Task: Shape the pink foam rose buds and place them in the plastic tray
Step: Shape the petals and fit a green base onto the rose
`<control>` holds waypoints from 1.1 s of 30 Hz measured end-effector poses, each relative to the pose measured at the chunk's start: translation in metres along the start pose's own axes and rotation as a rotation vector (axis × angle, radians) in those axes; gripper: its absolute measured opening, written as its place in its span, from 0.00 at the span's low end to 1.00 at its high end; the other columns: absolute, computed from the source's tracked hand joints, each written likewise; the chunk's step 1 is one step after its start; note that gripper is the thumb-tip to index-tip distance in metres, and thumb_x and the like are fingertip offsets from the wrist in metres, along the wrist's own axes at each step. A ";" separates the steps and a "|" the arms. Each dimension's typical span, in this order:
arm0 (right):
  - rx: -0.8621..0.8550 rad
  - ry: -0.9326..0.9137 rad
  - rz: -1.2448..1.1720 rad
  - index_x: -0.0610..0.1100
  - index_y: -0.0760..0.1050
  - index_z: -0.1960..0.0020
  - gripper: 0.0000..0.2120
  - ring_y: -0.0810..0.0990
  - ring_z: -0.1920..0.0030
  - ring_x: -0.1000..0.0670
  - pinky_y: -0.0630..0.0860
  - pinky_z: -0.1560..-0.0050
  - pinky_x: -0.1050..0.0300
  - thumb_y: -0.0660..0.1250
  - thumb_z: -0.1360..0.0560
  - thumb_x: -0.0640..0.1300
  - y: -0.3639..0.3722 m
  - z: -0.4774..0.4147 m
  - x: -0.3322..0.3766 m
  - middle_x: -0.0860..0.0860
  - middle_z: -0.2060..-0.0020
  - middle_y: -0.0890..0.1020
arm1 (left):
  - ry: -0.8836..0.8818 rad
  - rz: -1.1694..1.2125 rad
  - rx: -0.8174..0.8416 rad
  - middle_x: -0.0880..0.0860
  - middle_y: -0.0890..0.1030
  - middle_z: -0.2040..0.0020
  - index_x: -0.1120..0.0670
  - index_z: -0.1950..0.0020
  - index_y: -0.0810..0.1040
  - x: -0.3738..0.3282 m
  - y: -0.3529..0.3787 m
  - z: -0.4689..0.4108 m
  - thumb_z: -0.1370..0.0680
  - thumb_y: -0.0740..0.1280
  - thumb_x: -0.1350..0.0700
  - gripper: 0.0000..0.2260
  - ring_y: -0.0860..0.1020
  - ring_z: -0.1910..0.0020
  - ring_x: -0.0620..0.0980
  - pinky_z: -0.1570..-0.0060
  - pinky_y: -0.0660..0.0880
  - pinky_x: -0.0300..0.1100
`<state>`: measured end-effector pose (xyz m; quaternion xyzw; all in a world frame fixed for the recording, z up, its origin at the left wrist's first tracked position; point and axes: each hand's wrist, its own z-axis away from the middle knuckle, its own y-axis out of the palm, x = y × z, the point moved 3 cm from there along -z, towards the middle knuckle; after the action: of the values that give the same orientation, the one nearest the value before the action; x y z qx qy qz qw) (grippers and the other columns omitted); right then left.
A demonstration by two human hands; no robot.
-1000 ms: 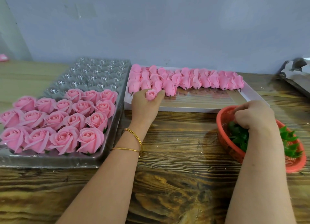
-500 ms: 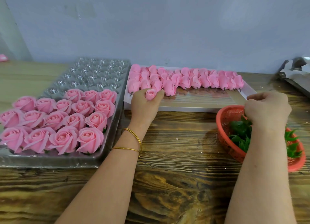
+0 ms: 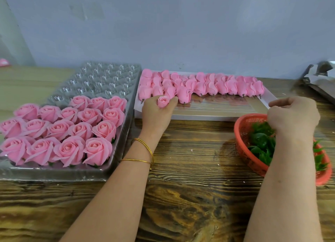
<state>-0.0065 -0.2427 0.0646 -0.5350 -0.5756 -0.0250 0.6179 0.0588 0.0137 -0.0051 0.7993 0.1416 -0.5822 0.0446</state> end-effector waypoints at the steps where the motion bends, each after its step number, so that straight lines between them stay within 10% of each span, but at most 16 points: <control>1: -0.011 -0.005 -0.005 0.46 0.79 0.55 0.16 0.77 0.42 0.37 0.72 0.38 0.37 0.59 0.31 0.30 -0.001 0.001 0.001 0.38 0.49 0.82 | 0.000 0.000 -0.002 0.54 0.71 0.73 0.54 0.72 0.71 0.000 0.000 0.000 0.26 0.70 0.55 0.16 0.69 0.71 0.47 0.70 0.66 0.40; 5: -0.117 -0.007 -0.146 0.40 0.80 0.45 0.17 0.80 0.46 0.40 0.76 0.45 0.50 0.59 0.28 0.31 -0.002 0.001 0.001 0.40 0.47 0.82 | -0.009 0.007 0.002 0.53 0.71 0.73 0.52 0.73 0.70 0.001 0.001 0.000 0.26 0.70 0.55 0.17 0.69 0.71 0.47 0.69 0.67 0.41; 13: -0.189 -0.195 -0.451 0.44 0.75 0.44 0.12 0.83 0.51 0.45 0.79 0.47 0.44 0.56 0.23 0.42 0.006 0.006 0.018 0.44 0.50 0.82 | -0.005 0.008 -0.008 0.56 0.71 0.73 0.57 0.70 0.74 0.000 0.000 0.000 0.26 0.71 0.55 0.14 0.70 0.70 0.50 0.67 0.68 0.43; 18: 0.137 -0.133 -0.862 0.38 0.73 0.43 0.08 0.86 0.60 0.52 0.75 0.65 0.64 0.62 0.22 0.36 0.031 0.019 0.038 0.46 0.55 0.80 | -0.015 -0.002 -0.012 0.54 0.70 0.73 0.55 0.71 0.72 0.003 0.001 -0.001 0.27 0.71 0.54 0.15 0.68 0.71 0.48 0.70 0.66 0.39; 26: 0.539 -0.131 -0.983 0.35 0.77 0.49 0.03 0.83 0.58 0.49 0.77 0.56 0.62 0.65 0.22 0.33 0.075 0.053 0.064 0.43 0.60 0.82 | -0.010 -0.010 -0.042 0.56 0.70 0.73 0.63 0.70 0.73 0.006 0.001 -0.003 0.28 0.71 0.55 0.16 0.67 0.71 0.49 0.69 0.65 0.42; 33: 0.797 -0.023 -0.974 0.43 0.75 0.47 0.08 0.77 0.68 0.55 0.70 0.71 0.64 0.58 0.18 0.38 0.107 0.070 0.064 0.49 0.59 0.80 | -0.024 0.026 -0.039 0.46 0.70 0.78 0.49 0.76 0.72 0.002 0.001 -0.003 0.26 0.71 0.54 0.18 0.69 0.73 0.47 0.69 0.68 0.43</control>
<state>0.0364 -0.1111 0.0276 0.0598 -0.7249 -0.0815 0.6814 0.0625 0.0140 -0.0060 0.7930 0.1418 -0.5884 0.0696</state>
